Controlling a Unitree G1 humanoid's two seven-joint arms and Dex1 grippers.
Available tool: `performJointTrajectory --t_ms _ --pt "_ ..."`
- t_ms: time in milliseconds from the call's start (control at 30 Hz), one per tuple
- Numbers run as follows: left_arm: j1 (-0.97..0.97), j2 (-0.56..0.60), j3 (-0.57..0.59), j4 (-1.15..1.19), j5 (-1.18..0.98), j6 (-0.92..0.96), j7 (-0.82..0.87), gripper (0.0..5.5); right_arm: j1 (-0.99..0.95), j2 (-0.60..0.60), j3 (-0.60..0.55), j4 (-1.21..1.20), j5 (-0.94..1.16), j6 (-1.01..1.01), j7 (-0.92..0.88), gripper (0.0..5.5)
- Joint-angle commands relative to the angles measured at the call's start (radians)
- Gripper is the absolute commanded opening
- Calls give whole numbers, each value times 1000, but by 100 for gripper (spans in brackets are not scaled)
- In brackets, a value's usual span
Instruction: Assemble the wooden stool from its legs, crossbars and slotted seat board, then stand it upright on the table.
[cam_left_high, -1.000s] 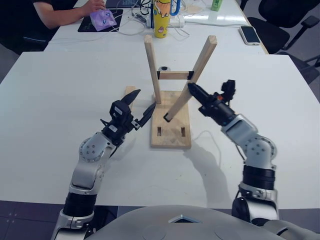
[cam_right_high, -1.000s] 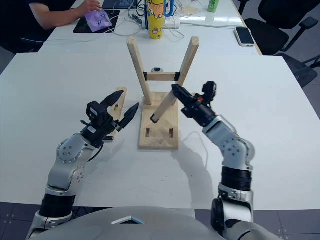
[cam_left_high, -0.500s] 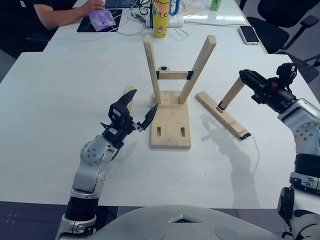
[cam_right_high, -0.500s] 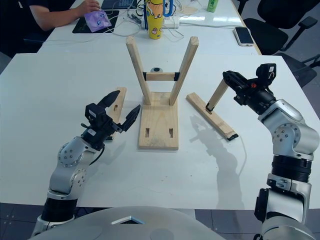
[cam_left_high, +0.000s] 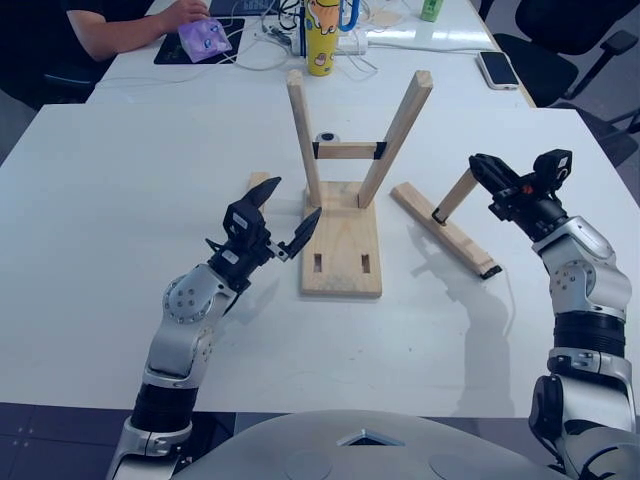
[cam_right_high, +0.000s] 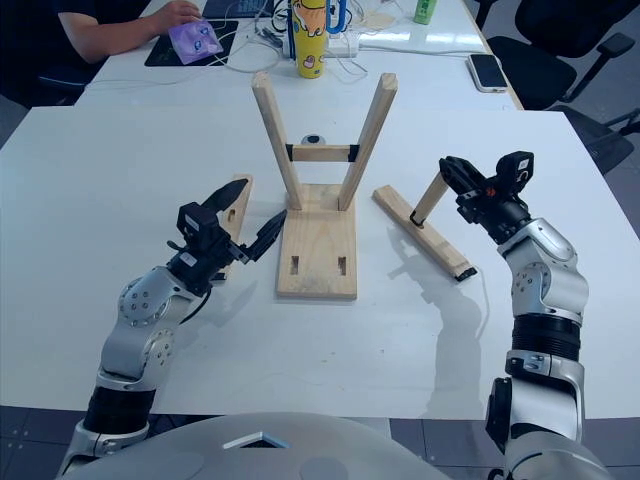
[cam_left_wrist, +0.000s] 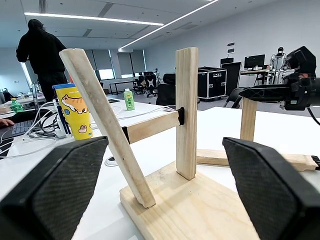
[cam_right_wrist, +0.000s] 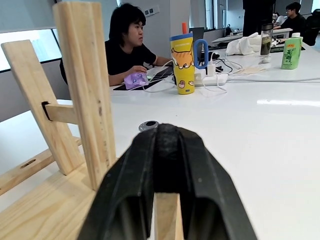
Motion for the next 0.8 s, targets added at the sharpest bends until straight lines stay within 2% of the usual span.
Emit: performJointTrajectory --t_ms 33,333,567,800 --pt "-3 1 1 10 5 5 2 424 -48 -32 20 64 -50 -35 48 45" --pt "-7 0 -1 13 10 3 6 424 -98 -10 47 179 -107 -116 101 45" --pt "0 14 3 8 10 7 -3 424 75 46 22 89 -98 -141 71 45" --pt "4 22 8 12 11 7 -2 424 162 73 74 18 -127 -168 41 45"
